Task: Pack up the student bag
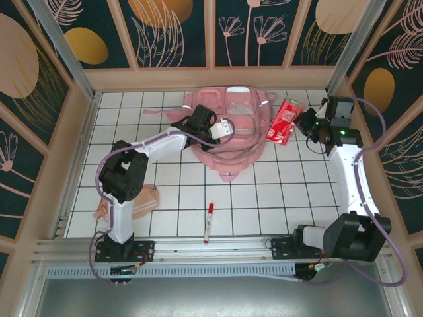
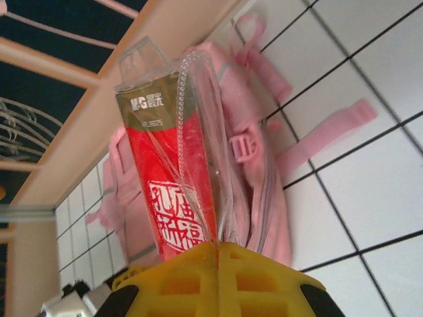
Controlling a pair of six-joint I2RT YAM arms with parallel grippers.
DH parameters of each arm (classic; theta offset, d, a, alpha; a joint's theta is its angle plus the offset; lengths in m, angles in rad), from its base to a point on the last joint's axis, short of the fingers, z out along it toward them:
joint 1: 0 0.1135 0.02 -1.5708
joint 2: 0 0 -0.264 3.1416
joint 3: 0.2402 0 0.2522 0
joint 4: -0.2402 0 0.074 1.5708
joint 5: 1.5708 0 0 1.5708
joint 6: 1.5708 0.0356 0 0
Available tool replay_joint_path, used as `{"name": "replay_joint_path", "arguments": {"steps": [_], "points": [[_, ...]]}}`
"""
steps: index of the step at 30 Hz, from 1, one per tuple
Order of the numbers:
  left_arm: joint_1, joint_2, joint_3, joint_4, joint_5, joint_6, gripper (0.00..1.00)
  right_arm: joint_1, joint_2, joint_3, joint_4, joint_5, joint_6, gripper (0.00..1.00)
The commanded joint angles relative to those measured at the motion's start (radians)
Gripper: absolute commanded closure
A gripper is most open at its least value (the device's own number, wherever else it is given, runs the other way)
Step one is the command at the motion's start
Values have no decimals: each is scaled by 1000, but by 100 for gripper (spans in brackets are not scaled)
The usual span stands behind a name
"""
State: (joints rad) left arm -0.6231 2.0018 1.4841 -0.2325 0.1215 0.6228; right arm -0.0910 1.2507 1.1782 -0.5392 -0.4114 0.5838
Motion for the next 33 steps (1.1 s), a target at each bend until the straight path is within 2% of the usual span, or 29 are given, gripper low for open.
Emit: {"name": "replay_joint_path", "arguments": {"steps": [1, 4, 9, 12, 14, 17, 22, 26, 30, 33], "points": [[4, -84, 50, 87, -56, -130, 100, 2, 16, -62, -37, -212, 52, 100], [3, -115, 92, 99, -67, -224, 100, 31, 35, -105, -63, -313, 49, 100], [4, -115, 227, 68, -58, -370, 100, 100, 56, -180, -14, -359, 69, 100], [3, -107, 296, 58, -49, -448, 100, 176, 89, -209, 132, -387, 182, 100], [3, -107, 313, 72, 0, -468, 100, 225, 126, -231, 276, -374, 310, 100], [3, -107, 309, 97, 66, -495, 100, 249, 193, -250, 467, -270, 511, 100], [4, -92, 323, 70, 175, -552, 100, 282, 323, -207, 629, -8, 751, 100], [4, -111, 296, 107, 237, -602, 100, 316, 462, -137, 731, 143, 880, 100], [3, -113, 309, 88, 263, -588, 100, 356, 599, -52, 851, 193, 958, 100], [3, -110, 320, 74, 286, -580, 100, 388, 687, 33, 829, 284, 950, 100]]}}
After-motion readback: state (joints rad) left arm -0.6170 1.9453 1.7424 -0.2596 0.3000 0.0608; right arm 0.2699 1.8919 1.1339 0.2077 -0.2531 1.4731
